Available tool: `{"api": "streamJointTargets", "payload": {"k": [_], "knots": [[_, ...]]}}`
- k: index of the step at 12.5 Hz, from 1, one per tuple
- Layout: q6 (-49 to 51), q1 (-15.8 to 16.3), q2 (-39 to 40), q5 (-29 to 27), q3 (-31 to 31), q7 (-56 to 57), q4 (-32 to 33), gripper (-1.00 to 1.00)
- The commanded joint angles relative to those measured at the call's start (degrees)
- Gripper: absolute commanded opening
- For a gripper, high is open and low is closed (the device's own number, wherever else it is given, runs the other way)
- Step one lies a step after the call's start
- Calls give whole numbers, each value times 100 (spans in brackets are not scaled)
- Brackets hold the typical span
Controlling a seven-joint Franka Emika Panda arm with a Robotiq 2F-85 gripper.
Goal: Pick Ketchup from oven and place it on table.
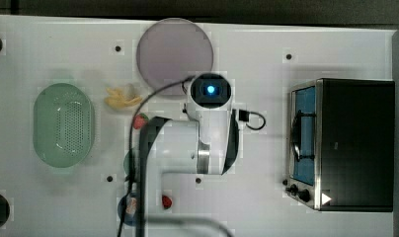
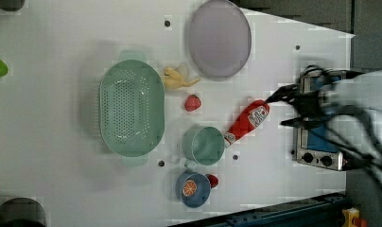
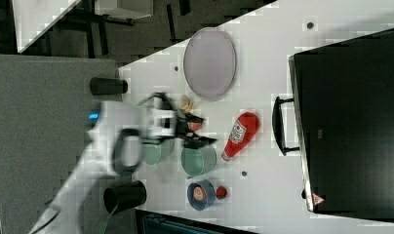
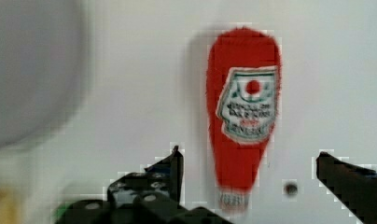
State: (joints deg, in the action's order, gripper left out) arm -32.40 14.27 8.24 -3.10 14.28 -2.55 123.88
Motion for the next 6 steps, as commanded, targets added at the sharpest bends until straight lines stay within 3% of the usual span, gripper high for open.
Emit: {"api": "streamJointTargets", "payload": {"k": [1, 3, 6], "knots": [[916, 1, -951, -78, 177, -117, -994, 100], [1532, 11, -1261, -16, 133, -117, -1546, 100], [2547, 18, -1441, 571, 46, -117, -2334, 100]]}}
